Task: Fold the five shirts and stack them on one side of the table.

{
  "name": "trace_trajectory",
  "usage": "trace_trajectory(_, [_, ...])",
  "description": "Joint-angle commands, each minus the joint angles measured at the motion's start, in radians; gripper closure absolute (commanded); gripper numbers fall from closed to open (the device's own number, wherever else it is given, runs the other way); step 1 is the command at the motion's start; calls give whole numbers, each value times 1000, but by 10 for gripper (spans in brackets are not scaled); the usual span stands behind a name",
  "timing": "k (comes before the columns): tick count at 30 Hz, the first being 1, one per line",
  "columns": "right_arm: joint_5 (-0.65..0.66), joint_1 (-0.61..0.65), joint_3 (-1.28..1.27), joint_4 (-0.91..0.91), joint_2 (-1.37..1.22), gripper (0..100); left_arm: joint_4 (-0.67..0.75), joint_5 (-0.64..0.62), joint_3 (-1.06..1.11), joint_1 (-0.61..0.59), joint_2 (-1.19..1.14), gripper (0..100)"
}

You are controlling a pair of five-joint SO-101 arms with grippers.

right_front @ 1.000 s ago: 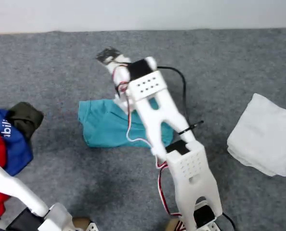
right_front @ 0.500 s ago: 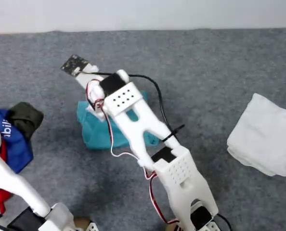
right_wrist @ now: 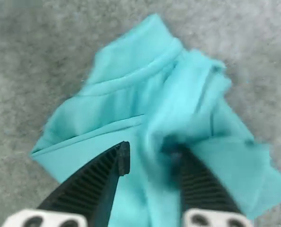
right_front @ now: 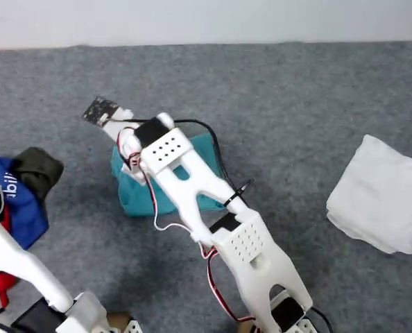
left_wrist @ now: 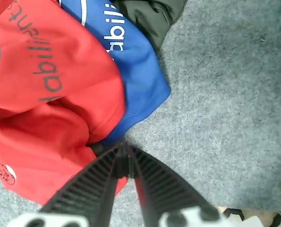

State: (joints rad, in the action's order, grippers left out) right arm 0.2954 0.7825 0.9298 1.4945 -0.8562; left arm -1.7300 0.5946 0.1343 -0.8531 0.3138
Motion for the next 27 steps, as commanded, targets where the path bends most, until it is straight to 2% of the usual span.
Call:
trace_trajectory(1, [17, 42, 77, 53, 12, 720, -9, -6, -27, 5, 11, 993])
trace_trajectory(8, [61, 87, 250, 186, 15, 717, -9, -6, -25, 2, 11, 993])
trace_trajectory(12, [60, -16, 341, 306, 7, 717, -9, -6, -25, 0, 11, 993])
trace_trajectory(18, [3, -214, 256, 305, 45, 716, -8, -6, -25, 2, 11, 993])
trace_trajectory(27, [-97, -275, 146, 297, -15, 716, -6, -6, -25, 6, 5, 993])
